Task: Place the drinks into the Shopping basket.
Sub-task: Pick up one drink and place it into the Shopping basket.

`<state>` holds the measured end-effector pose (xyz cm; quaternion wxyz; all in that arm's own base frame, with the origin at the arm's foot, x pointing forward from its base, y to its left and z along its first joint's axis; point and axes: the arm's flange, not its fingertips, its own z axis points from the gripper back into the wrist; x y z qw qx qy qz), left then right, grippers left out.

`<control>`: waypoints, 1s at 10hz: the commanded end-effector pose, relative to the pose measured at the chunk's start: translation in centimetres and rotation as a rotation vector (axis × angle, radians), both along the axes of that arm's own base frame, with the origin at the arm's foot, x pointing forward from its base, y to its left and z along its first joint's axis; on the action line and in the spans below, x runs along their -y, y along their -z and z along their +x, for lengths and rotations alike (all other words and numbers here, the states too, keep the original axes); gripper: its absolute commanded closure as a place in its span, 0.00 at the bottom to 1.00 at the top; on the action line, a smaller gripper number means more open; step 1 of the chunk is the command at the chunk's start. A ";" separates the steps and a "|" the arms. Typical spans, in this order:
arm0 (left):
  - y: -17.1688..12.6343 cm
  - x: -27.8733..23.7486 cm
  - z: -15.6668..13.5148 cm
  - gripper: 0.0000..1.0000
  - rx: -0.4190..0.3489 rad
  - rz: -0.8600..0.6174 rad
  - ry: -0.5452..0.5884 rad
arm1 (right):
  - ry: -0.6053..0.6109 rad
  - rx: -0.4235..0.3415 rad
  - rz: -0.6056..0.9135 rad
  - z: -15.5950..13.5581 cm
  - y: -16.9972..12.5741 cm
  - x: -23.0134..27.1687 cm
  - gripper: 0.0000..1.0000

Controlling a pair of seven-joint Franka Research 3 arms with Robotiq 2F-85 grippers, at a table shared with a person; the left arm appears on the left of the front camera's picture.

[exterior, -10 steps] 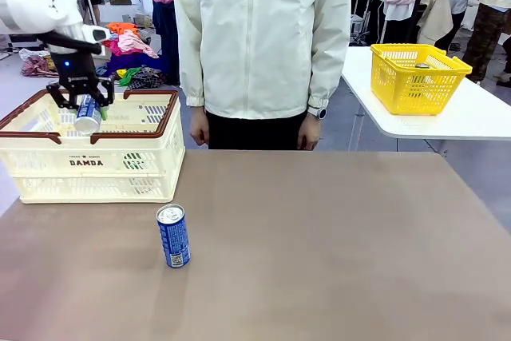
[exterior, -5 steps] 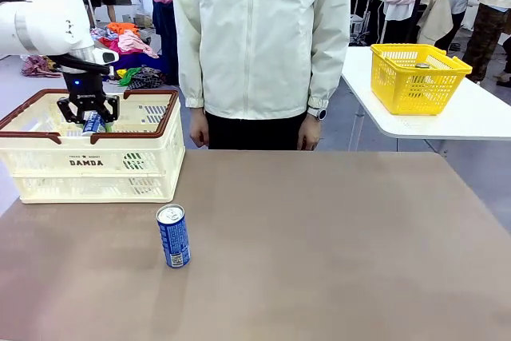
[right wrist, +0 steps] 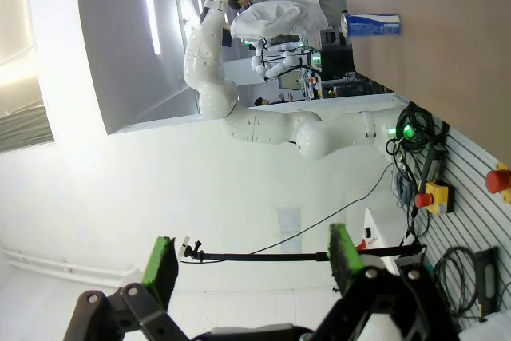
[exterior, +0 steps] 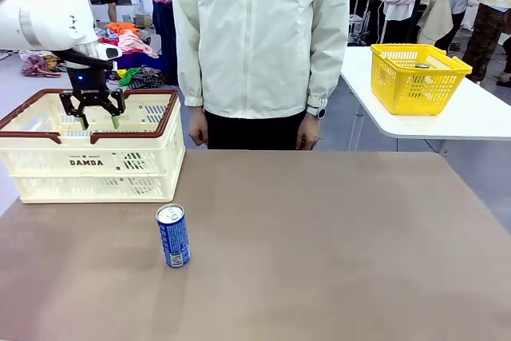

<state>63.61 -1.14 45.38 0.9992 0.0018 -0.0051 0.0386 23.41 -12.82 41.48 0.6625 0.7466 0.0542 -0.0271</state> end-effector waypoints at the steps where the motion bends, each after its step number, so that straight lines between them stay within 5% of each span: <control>1: -0.5 -0.4 -0.3 0.00 -0.007 -0.003 0.023 | 0.003 -0.020 0.010 0.1 -0.7 -0.1 0.00; 4: -3.0 -0.2 -1.8 0.00 0.015 -0.074 0.059 | 0.003 -0.020 0.010 0.1 -0.7 -0.1 0.00; 6: -9.4 -0.5 -5.1 0.00 0.003 -0.196 0.075 | 0.003 -0.020 0.010 0.1 -0.7 -0.1 0.00; 8: -15.5 -3.1 -11.1 0.00 -0.016 -0.437 0.131 | 0.003 -0.020 0.010 0.1 -0.7 -0.1 0.00; 10: -14.5 -7.0 -22.0 0.00 0.095 -0.636 0.238 | 0.003 -0.020 0.010 0.1 -0.7 -0.1 0.00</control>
